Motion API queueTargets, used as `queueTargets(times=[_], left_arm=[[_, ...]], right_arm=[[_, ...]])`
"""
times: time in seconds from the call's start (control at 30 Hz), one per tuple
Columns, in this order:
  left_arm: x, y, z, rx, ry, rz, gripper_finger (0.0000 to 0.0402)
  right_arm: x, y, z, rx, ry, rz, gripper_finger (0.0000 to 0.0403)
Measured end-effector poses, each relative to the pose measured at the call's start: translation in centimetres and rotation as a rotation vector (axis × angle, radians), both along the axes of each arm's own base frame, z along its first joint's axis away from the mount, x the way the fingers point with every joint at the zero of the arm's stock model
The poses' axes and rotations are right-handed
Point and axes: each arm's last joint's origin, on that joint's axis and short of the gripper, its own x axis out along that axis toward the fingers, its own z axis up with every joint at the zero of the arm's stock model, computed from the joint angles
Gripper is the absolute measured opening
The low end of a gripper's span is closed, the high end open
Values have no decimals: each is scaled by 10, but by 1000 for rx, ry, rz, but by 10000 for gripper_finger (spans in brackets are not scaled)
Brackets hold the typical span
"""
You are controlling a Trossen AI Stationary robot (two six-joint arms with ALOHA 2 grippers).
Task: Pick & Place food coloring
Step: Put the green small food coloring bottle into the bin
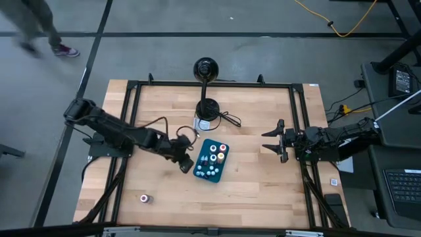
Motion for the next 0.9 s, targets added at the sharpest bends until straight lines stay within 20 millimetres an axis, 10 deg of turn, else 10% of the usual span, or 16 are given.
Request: queueTargets(times=[0.33,0.9], left_arm=[[23,-15,29,308,8,-420,72],[64,-43,17,642,-182,-729,72]], right_arm=[[0,0,0,0,0,0,223],[0,0,0,0,1,0,223]])
